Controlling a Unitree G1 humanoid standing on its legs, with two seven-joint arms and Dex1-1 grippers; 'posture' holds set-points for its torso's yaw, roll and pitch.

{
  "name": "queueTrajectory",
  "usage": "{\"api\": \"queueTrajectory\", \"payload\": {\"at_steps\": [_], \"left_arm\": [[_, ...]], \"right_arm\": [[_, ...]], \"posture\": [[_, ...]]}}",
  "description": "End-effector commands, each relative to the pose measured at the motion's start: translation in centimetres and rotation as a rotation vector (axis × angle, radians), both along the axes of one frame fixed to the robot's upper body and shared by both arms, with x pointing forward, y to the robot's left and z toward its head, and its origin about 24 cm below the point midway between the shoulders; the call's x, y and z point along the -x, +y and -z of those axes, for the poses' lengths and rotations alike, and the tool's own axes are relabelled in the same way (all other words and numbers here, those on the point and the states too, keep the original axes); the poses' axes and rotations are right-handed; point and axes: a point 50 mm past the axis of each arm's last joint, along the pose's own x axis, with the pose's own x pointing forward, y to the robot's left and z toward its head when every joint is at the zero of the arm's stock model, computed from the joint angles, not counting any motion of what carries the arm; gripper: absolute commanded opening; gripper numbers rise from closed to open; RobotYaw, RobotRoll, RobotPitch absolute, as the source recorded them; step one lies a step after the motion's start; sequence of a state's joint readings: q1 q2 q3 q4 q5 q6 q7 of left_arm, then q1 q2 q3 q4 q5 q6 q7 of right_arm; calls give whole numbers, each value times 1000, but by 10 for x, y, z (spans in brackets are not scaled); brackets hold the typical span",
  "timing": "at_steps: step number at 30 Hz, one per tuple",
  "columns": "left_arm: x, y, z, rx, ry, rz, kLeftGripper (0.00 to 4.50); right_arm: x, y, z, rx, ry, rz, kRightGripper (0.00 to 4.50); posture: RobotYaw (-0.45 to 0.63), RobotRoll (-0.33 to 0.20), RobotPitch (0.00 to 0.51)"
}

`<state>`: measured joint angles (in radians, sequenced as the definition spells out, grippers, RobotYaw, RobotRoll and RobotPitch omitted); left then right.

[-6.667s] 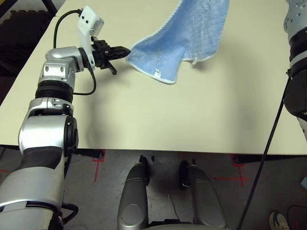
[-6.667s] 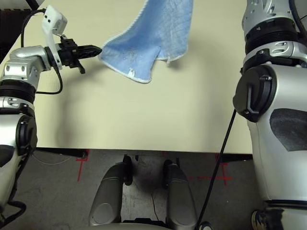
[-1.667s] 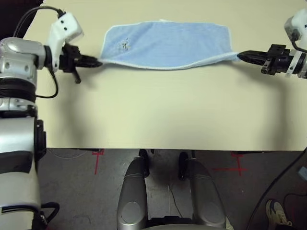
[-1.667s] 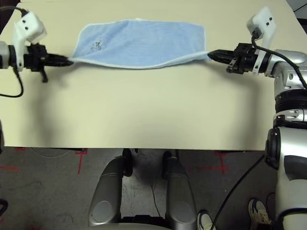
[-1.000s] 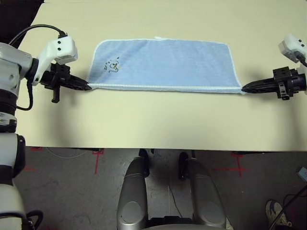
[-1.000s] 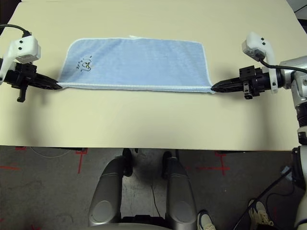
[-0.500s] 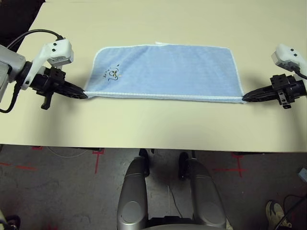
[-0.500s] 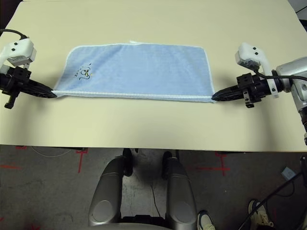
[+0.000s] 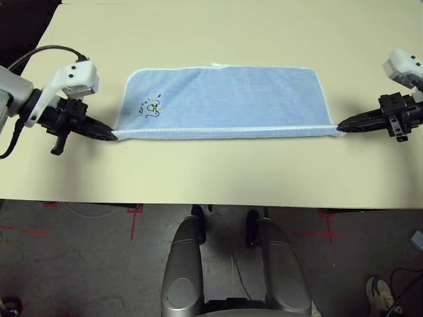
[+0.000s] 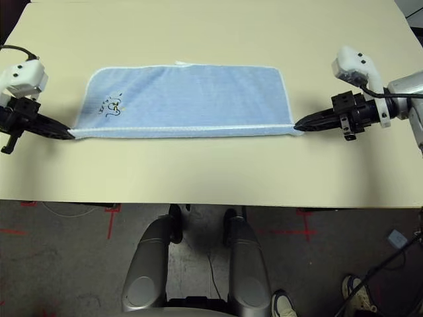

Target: Fold the towel and set it aside.

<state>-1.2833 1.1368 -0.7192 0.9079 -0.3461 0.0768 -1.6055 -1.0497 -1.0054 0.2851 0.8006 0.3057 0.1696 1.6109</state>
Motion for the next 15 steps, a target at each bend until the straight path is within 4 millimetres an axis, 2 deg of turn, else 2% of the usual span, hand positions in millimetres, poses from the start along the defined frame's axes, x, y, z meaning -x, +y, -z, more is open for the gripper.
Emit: {"api": "queueTrajectory", "payload": {"at_steps": [1, 6, 15], "left_arm": [[-2, 8, -4, 60, -5, -71, 65], [-10, 3, -8, 89, -33, -85, 65], [-29, -17, -22, 102, -196, -98, 65]], "right_arm": [[0, -10, -3, -73, -3, 58, 0], [-2, -11, -5, -128, -27, 82, 0], [-12, -16, 1, -190, -86, 214, 0]], "posture": [[47, 0, 330], [46, 0, 329], [46, 0, 331]]}}
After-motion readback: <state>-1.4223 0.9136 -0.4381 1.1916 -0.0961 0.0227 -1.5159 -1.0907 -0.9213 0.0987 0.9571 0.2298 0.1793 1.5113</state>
